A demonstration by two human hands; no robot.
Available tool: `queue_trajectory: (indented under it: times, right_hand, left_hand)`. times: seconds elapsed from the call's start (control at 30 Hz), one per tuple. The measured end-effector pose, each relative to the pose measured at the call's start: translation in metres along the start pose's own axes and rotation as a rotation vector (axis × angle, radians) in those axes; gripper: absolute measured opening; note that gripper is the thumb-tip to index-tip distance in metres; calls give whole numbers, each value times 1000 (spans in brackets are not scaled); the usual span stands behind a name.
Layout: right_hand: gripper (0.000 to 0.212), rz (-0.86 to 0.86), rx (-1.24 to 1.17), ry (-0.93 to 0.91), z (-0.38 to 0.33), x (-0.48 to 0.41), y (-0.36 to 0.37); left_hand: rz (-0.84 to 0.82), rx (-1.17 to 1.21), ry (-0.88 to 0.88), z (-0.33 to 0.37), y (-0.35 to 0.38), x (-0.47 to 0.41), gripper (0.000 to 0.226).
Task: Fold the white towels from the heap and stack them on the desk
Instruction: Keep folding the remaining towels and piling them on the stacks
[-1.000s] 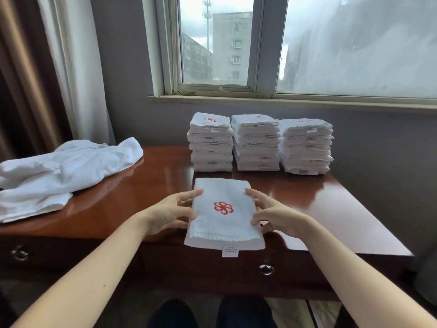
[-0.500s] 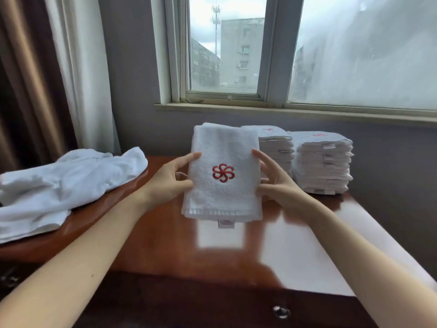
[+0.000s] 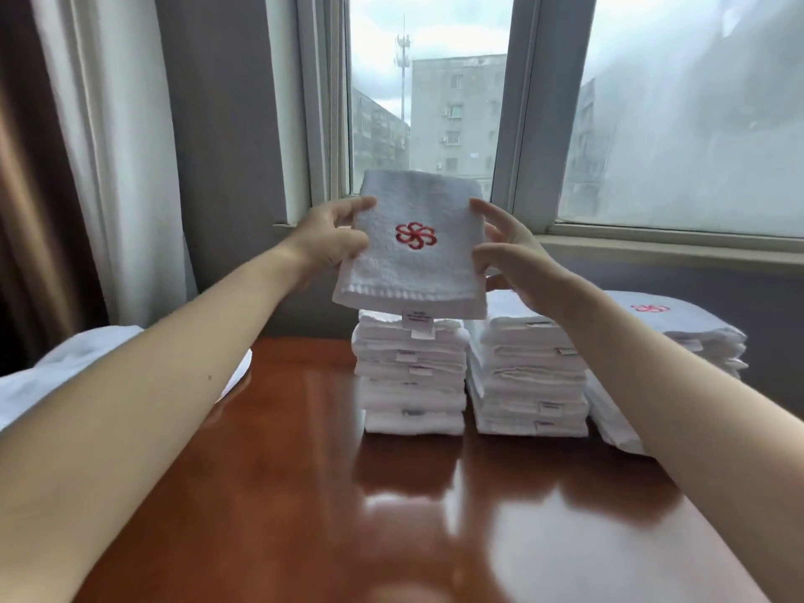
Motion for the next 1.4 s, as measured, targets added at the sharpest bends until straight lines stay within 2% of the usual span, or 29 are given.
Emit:
queue_trajectory:
  times: [0.27, 0.5, 0.57, 0.73, 0.77, 0.83, 0.9, 1.03, 1.13, 1.2, 1.4]
  right_hand:
    - [92, 41, 86, 75, 40, -58, 4]
    - [76, 50, 250, 133, 83, -75, 7]
    - [68, 43, 340, 156, 93, -74, 10]
    - [26, -69, 634, 193, 103, -69, 26]
    - [40, -72, 677, 196, 103, -69, 26]
    - [21, -71, 759, 177, 94, -65, 26]
    - [15, -61, 833, 142, 83, -60, 23]
    - [17, -38, 1000, -43, 48, -38, 27]
    - [36, -17, 1012, -213, 20, -11, 44]
    - [37, -62, 990, -304, 7, 12, 64]
    - [39, -221, 956, -538, -15, 79, 144]
  left_hand:
    - [27, -28, -93, -41, 24, -51, 66]
    - [54, -79, -155, -85, 45, -58, 62]
    - [53, -130, -168, -100, 50, -56, 60]
    - [-35, -260, -224, -122, 60, -48, 57]
    - [-36, -262, -229, -121, 60, -47, 56]
    - [-37, -261, -232, -117, 58, -44, 52]
    - [-54, -269, -204, -108, 57, -36, 48]
    - [-92, -299, -127, -89, 55, -8, 49]
    - [-61, -379, -2, -70, 41, 19, 54]
    - [-36, -448, 54, -61, 24, 41, 57]
    - [-16, -514, -49, -87, -55, 118, 57]
Point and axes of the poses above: each hand's wrist, its own x-axis away from the middle knuckle, its own y-axis out of the palm, z = x × y, the point moved 9 cm from there along -x, towards the middle knuckle, and after that the axes turned 12 degrees about z, right-handed, at the moved point
